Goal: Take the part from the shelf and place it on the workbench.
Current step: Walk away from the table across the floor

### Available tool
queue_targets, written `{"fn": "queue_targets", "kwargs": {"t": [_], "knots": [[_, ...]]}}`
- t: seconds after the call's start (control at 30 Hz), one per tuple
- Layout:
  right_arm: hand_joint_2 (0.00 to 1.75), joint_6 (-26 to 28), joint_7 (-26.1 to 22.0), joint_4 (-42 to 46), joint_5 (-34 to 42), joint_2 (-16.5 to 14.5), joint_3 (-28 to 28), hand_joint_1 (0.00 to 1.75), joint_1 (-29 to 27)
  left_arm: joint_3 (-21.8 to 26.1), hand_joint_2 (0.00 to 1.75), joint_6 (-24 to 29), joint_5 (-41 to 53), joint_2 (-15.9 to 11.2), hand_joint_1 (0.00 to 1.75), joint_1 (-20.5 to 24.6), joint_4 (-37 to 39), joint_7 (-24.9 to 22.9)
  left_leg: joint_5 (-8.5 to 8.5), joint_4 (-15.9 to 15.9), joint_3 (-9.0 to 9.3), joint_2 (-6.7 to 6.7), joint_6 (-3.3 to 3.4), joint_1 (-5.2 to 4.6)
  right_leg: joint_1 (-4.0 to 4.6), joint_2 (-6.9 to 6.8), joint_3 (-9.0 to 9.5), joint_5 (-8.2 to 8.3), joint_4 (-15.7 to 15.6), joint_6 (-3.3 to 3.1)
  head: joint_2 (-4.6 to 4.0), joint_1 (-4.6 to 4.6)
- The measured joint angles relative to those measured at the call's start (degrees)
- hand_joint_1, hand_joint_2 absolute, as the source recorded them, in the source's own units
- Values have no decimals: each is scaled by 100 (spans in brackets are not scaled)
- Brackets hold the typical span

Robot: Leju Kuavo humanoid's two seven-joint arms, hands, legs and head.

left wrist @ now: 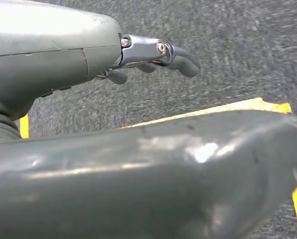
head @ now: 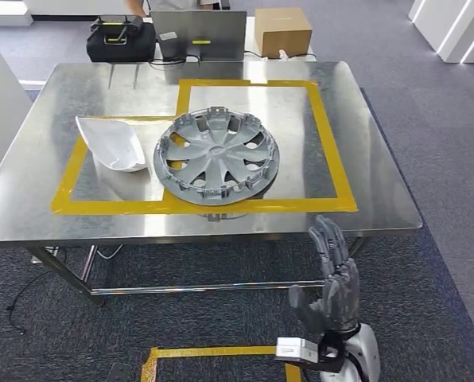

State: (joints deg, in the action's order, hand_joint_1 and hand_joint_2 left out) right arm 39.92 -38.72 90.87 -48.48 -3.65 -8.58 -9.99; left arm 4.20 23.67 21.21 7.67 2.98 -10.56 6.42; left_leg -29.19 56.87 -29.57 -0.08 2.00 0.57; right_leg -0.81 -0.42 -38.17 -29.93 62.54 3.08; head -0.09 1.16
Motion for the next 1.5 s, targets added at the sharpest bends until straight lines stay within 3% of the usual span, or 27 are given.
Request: {"fn": "queue_targets", "kwargs": {"t": [0.07, 0.1, 0.13, 0.17, 0.23, 0.3, 0.37, 0.43, 0.5, 0.57, 0.6, 0.67, 0.73, 0.8, 0.83, 0.9, 0.97, 1.03, 1.07, 1.1, 1.13, 1.2, 1.27, 1.3, 1.37, 1.43, 1.5], "knots": [[0, -18, -68, 110, 957, -148, 287, 0, -273, 97, 0, 26, -63, 2, 0, -1, 0, 9, 122, 5, -154, 6, 33, -18, 6, 22, -169, -550, 731, 7, 0, 22], [0, -49, -81, 129, 1385, -211, 425, 0, -388, 143, 0, 46, -79, 5, 0, -4, 0, 11, 185, 9, -238, 9, 36, -31, 10, 24, -191, -657, 1018, 3, 0, 28], [0, -97, -91, 132, 1783, -267, 563, 0, -483, 188, 0, 69, -90, 9, 0, -9, 0, 11, 247, 14, -321, 13, 36, -44, 15, 25, -134, -624, 1148, -7, 0, 31], [0, -162, -97, 120, 2107, -319, 706, 0, -558, 226, 0, 99, -93, 13, 0, -12, 0, 7, 304, 18, -397, 18, 34, -59, 21, 25, 29, -480, 1069, -28, 0, 33], [0, -291, -107, 27, 2415, -416, 993, 0, -634, 288, 0, 180, -93, 29, 0, -12, 0, -1, 406, 24, -503, 24, 20, -82, 40, 25, 612, -196, 409, -96, 0, 31], [0, -374, -114, -208, 2360, -517, 1313, 0, -628, 347, 0, 267, -85, 55, 0, -4, 0, 0, 504, 42, -555, 29, -20, -109, 66, 23, 1231, -204, -461, -158, 0, 32], [0, -405, -114, -465, 2283, -604, 1597, 0, -635, 399, 0, 314, -82, 72, 0, -1, 0, 5, 607, 50, -591, 35, -75, -124, 86, 20, 1435, -283, -850, -190, 0, 39], [0, -411, -115, -631, 2270, -661, 1776, 0, -660, 425, 0, 326, -83, 71, 0, -23, 1, 7, 565, 97, -642, 29, -138, -111, 73, 5, 1330, -206, -853, -252, 0, 38], [0, -418, -117, -752, 2252, -710, 1887, 0, -666, 444, 0, 333, -85, 66, 0, -50, 1, 8, 109, 463, -753, 20, -207, -91, 60, -9, 1197, -78, -856, -332, 0, 16], [0, -467, -118, -911, 2179, -752, 1989, 0, -650, 472, 0, 354, -92, 66, 0, -52, 1, 21, -468, 1166, -878, 19, -255, -73, 74, -15, 1050, 47, -841, -365, 0, -3], [0, -543, -118, -1053, 2121, -771, 2072, 0, -620, 496, 0, 372, -107, 67, 0, -48, 0, 39, -594, 1475, -895, 19, -267, -69, 80, -20, 978, 106, -823, -365, 0, -3], [0, -773, -116, -1511, 2015, -805, 2339, 0, -517, 552, 0, 411, -143, 69, 0, -46, 0, 82, -438, 1631, -732, 19, -259, -66, 91, -26, 813, 214, -760, -360, 0, -3], [0, -901, -95, -2234, 1995, -823, 2679, 0, -348, 604, 0, 450, -149, 72, 0, -43, 0, 98, -135, 1025, -238, 16, -212, -70, 99, -26, 635, 302, -679, -344, 0, -4], [0, -904, 3, -3174, 1981, -812, 2998, 0, -136, 655, 0, 513, -80, 78, 0, -34, 0, 99, -119, 205, 269, 7, -155, -86, 117, -28, 503, 382, -610, -305, 0, 1], [0, -905, 89, -3675, 1932, -797, 3133, 0, -21, 671, 0, 548, -25, 83, 0, -30, 0, 99, -173, -33, 385, 3, -135, -94, 122, -29, 456, 427, -590, -279, 0, 2], [0, -910, 329, -4667, 1772, -747, 3325, 0, 211, 678, 0, 593, 81, 91, 0, -32, 1, 99, -169, -158, 368, 3, -87, -101, 128, -27, 396, 516, -577, -216, 0, 3], [87, -966, 738, -5540, 1655, -693, 3466, 0, 391, 679, 0, 614, 151, 100, 0, -30, 2, 109, -55, -185, 263, 20, -4, -85, 124, -1, 307, 337, -411, -152, 0, -3], [175, -1097, 1376, -6194, 1627, -665, 3593, 0, 539, 680, 0, 620, 201, 117, 0, -23, 1, 144, 82, -200, 116, 33, 63, -70, 104, 28, 144, -230, 105, -94, 0, 11], [175, -1189, 1752, -6451, 1611, -665, 3647, 0, 609, 680, 0, 617, 227, 125, 0, -20, 1, 167, 152, -196, 24, 37, 77, -71, 89, 33, 63, -516, 456, -66, 0, 27], [175, -1294, 2115, -6678, 1582, -665, 3688, 0, 679, 680, 0, 611, 254, 128, 0, -19, 1, 187, 224, -189, -70, 46, 76, -70, 73, 33, 19, -684, 782, -40, 0, 34], [175, -1397, 2431, -6879, 1542, -665, 3714, 0, 739, 680, 0, 604, 276, 130, 0, -18, 1, 201, 299, -178, -171, 56, 64, -67, 52, 32, 31, -688, 1002, -16, 0, 37], [175, -1553, 2837, -7185, 1469, -665, 3733, 0, 824, 680, 0, 592, 314, 133, 0, -15, 1, 215, 437, -139, -382, 71, 21, -49, 1, 31, 305, -350, 932, 31, 0, 38], [175, -1605, 2954, -7389, 1442, -667, 3741, 0, 887, 680, 0, 586, 335, 138, 0, -11, 1, 219, 543, -57, -557, 73, -44, -32, -50, 34, 929, -117, 172, 75, 0, 44], [175, -1619, 2971, -7468, 1435, -668, 3743, 0, 926, 680, 0, 584, 340, 139, 0, -9, 0, 220, 591, -7, -627, 73, -82, -31, -61, 43, 1242, -169, -285, 70, 0, 46], [175, -1640, 2983, -7604, 1425, -671, 3749, 0, 986, 680, 0, 586, 346, 138, 0, -5, 0, 224, 700, 54, -712, 73, -151, -37, -53, 60, 1551, -340, -822, 19, 0, 52], [175, -1649, 2989, -7706, 1426, -668, 3760, 0, 1005, 680, 0, 588, 347, 133, 0, -16, 1, 227, 759, 56, -759, 63, -219, -20, -39, 46, 1450, -317, -834, -96, 0, 50], [175, -1650, 2995, -7771, 1428, -666, 3775, 0, 1014, 680, 0, 588, 341, 128, 0, -36, 2, 228, 425, 286, -844, 46, -281, 1, -41, 18, 1318, -198, -822, -215, 0, 35]]}}
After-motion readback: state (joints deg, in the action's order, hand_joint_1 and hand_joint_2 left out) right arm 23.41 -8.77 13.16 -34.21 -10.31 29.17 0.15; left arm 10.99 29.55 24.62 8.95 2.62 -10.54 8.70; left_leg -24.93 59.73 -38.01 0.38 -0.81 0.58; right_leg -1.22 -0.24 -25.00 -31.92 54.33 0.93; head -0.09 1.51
